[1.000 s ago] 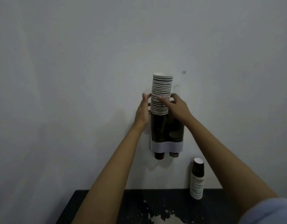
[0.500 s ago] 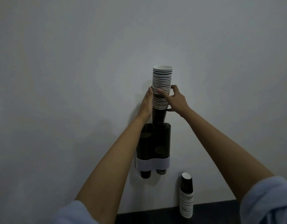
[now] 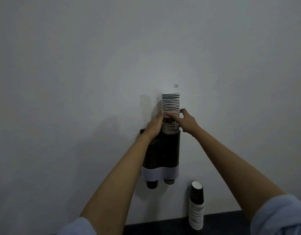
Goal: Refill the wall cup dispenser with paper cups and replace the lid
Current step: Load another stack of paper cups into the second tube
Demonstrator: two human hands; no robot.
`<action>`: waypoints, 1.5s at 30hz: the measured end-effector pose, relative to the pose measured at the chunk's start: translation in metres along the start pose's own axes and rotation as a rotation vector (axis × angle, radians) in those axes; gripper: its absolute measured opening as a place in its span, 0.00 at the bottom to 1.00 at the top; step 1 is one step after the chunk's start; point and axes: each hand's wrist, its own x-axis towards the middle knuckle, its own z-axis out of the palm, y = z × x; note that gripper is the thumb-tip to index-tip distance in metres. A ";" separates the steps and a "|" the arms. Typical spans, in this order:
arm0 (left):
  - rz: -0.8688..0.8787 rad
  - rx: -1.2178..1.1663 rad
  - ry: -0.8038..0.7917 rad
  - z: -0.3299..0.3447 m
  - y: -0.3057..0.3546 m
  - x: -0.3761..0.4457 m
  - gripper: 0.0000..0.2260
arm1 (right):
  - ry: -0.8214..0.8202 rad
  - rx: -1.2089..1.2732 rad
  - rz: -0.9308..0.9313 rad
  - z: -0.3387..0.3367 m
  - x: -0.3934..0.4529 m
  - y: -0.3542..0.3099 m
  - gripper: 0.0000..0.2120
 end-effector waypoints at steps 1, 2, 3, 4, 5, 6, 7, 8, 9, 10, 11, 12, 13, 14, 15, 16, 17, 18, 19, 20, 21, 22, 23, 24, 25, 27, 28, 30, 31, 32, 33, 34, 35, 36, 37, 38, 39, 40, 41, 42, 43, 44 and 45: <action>0.019 0.067 -0.005 0.000 -0.007 0.007 0.42 | 0.000 -0.014 -0.002 0.001 0.001 0.004 0.33; 0.030 0.104 -0.014 -0.001 -0.011 0.009 0.44 | -0.001 -0.023 0.002 0.002 0.001 0.007 0.34; 0.023 0.138 -0.025 -0.001 -0.010 0.007 0.44 | -0.005 -0.032 0.006 0.003 0.000 0.009 0.34; 0.017 0.153 -0.032 -0.002 -0.004 0.000 0.43 | -0.013 -0.043 0.011 0.004 0.000 0.011 0.34; 0.013 0.170 -0.035 -0.002 -0.001 -0.005 0.39 | -0.022 -0.053 0.016 0.005 -0.001 0.013 0.34; -0.004 0.190 -0.039 -0.002 -0.001 -0.007 0.36 | -0.029 -0.058 0.019 0.006 -0.002 0.015 0.34; -0.012 0.207 -0.040 -0.002 0.000 -0.009 0.33 | -0.031 -0.061 0.021 0.006 -0.003 0.017 0.34; -0.017 0.218 -0.034 -0.001 -0.001 -0.010 0.32 | -0.030 -0.063 0.022 0.006 -0.004 0.017 0.34; -0.013 0.225 -0.036 -0.002 -0.002 -0.010 0.32 | -0.028 -0.065 0.022 0.006 -0.004 0.017 0.34; -0.013 0.221 -0.037 -0.002 -0.002 -0.010 0.33 | -0.026 -0.068 0.022 0.005 -0.005 0.017 0.33; -0.012 0.219 -0.042 -0.002 -0.002 -0.009 0.33 | -0.026 -0.071 0.023 0.005 -0.004 0.017 0.34; -0.019 0.212 -0.047 -0.002 -0.001 -0.010 0.32 | -0.029 -0.075 0.027 0.004 -0.005 0.016 0.34; -0.031 0.209 -0.051 -0.002 0.000 -0.011 0.32 | -0.037 -0.086 0.033 0.004 -0.004 0.016 0.34; -0.036 0.208 -0.049 -0.002 0.001 -0.012 0.31 | -0.048 -0.103 0.041 0.003 -0.004 0.016 0.34; -0.036 0.214 -0.043 -0.003 0.002 -0.012 0.31 | -0.060 -0.125 0.046 0.003 -0.003 0.016 0.34; -0.041 0.231 -0.035 -0.003 0.002 -0.013 0.31 | -0.072 -0.149 0.048 0.003 -0.003 0.017 0.34; -0.037 0.249 -0.028 -0.003 0.002 -0.012 0.31 | -0.080 -0.171 0.046 0.003 -0.003 0.018 0.34; -0.040 0.260 -0.024 -0.003 0.001 -0.013 0.30 | -0.083 -0.187 0.042 0.003 -0.002 0.019 0.33; -0.038 0.265 -0.026 -0.002 0.001 -0.013 0.30 | -0.083 -0.194 0.039 0.004 -0.002 0.020 0.33; -0.042 0.265 -0.027 -0.002 0.002 -0.014 0.30 | -0.082 -0.202 0.036 0.004 -0.002 0.021 0.31; -0.044 0.270 -0.027 -0.002 0.002 -0.013 0.31 | -0.083 -0.211 0.033 0.004 -0.002 0.021 0.29; -0.050 0.278 -0.027 -0.002 0.002 -0.012 0.31 | -0.087 -0.227 0.028 0.004 -0.002 0.021 0.26; -0.061 0.287 -0.029 -0.002 0.000 -0.010 0.32 | -0.092 -0.248 0.025 0.003 -0.001 0.021 0.23; -0.075 0.292 -0.031 -0.002 -0.001 -0.009 0.34 | -0.097 -0.267 0.025 0.003 -0.002 0.020 0.22; -0.084 0.294 -0.032 -0.002 -0.002 -0.007 0.35 | -0.099 -0.281 0.028 0.002 -0.002 0.019 0.21; -0.101 0.292 -0.036 -0.003 -0.003 -0.006 0.39 | -0.104 -0.306 0.039 0.001 -0.002 0.019 0.22; -0.102 0.283 -0.036 -0.002 -0.003 -0.006 0.40 | -0.113 -0.318 0.047 0.001 -0.001 0.019 0.22; -0.107 0.238 -0.033 -0.002 -0.004 -0.006 0.44 | -0.133 -0.324 0.045 0.001 0.002 0.023 0.25; -0.106 0.201 -0.032 -0.002 -0.004 -0.006 0.43 | -0.128 -0.300 0.042 0.000 0.003 0.023 0.30; -0.098 0.176 -0.031 -0.002 -0.003 -0.007 0.40 | -0.118 -0.256 0.048 0.000 0.002 0.023 0.35; -0.094 0.165 -0.032 -0.002 -0.001 -0.008 0.37 | -0.102 -0.209 0.051 0.000 0.001 0.022 0.38; -0.104 0.170 -0.035 -0.003 0.000 -0.010 0.36 | -0.088 -0.170 0.037 0.000 0.000 0.020 0.40; -0.108 0.175 -0.038 -0.003 0.001 -0.010 0.35 | -0.078 -0.138 0.023 0.000 0.000 0.019 0.39; -0.105 0.179 -0.042 -0.002 0.001 -0.010 0.35 | -0.079 -0.124 0.011 0.000 0.000 0.019 0.38; -0.094 0.175 -0.044 -0.002 0.001 -0.010 0.34 | -0.089 -0.129 0.001 0.000 0.000 0.019 0.37; -0.082 0.178 -0.046 -0.001 0.001 -0.011 0.34 | -0.101 -0.145 -0.008 0.001 0.001 0.020 0.35; -0.079 0.188 -0.054 0.000 0.001 -0.011 0.33 | -0.116 -0.167 -0.011 0.003 0.001 0.021 0.32; -0.082 0.208 -0.075 0.001 0.001 -0.011 0.33 | -0.127 -0.192 -0.014 0.004 0.001 0.023 0.29; -0.089 0.228 -0.090 0.002 0.001 -0.011 0.34 | -0.133 -0.229 -0.014 0.005 0.001 0.025 0.27; -0.095 0.245 -0.099 0.002 0.001 -0.011 0.34 | -0.133 -0.275 -0.023 0.006 0.001 0.026 0.26; -0.102 0.254 -0.095 0.003 0.000 -0.011 0.34 | -0.132 -0.315 -0.031 0.006 0.001 0.027 0.27; -0.105 0.270 -0.089 0.003 0.000 -0.011 0.35 | -0.128 -0.335 -0.039 0.007 0.001 0.028 0.30; -0.105 0.289 -0.085 0.003 -0.001 -0.012 0.35 | -0.122 -0.333 -0.038 0.007 0.001 0.029 0.31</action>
